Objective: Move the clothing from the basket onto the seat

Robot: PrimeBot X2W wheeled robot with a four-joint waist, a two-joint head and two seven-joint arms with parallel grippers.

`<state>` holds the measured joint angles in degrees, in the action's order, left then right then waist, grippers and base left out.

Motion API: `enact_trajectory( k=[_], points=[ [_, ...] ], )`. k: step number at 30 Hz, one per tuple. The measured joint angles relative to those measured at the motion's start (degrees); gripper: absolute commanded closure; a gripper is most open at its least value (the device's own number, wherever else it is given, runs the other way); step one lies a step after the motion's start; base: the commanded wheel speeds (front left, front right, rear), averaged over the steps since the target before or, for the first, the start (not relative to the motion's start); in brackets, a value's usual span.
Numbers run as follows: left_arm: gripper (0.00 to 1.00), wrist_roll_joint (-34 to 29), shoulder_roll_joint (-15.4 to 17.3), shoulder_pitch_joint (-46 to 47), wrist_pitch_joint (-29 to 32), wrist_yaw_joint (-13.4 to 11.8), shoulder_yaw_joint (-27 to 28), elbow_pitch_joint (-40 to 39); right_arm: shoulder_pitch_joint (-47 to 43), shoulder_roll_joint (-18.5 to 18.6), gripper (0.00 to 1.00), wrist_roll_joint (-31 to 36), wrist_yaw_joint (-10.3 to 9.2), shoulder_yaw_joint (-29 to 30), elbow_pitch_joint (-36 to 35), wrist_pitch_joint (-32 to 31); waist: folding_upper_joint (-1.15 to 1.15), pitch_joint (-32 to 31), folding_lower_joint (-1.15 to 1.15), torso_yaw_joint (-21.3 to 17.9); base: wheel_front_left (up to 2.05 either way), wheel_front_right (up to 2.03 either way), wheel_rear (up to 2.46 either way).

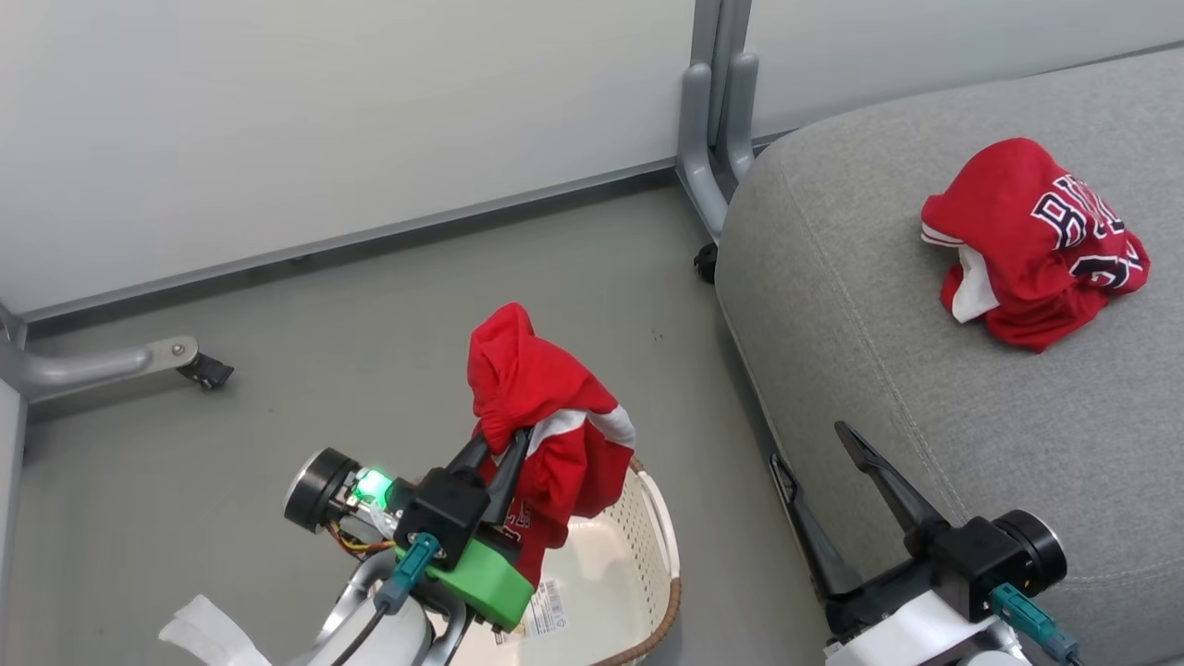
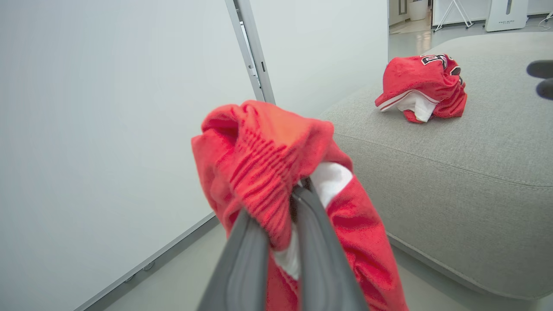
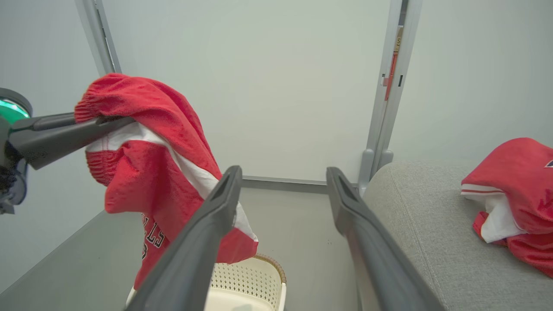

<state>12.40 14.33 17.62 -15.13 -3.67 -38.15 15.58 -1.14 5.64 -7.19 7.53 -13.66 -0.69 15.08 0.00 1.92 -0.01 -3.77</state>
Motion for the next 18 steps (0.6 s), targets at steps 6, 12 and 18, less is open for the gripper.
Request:
enact_trajectory(
  k=[6, 12, 18],
  points=[
    [1.00, -1.40, -0.25, -0.02, 0.01, 1.97, -1.58, -2.91, 0.53, 1.12, 0.00, -0.33, 0.00, -1.88, 1.26, 0.00, 0.00, -2.24, 0.00, -0.19, 0.00, 0.00, 0.00],
    [1.00, -1.91, -0.85, 0.11, 0.30, 4.81, -4.75, -4.57, 3.28, 3.45, 0.00, -0.33, 0.00, -4.89, 3.74, 0.00, 0.00, -1.82, 0.00, 0.55, 0.00, 0.00, 0.00],
    [1.00, 0.62, -3.04, 0.86, 1.00, 7.82, -6.95, -7.54, 5.93, 6.70, 0.00, -1.24, 0.00, -9.73, 8.22, 0.00, 0.00, -1.26, 0.00, 1.17, 0.00, 0.00, 0.00]
  ],
)
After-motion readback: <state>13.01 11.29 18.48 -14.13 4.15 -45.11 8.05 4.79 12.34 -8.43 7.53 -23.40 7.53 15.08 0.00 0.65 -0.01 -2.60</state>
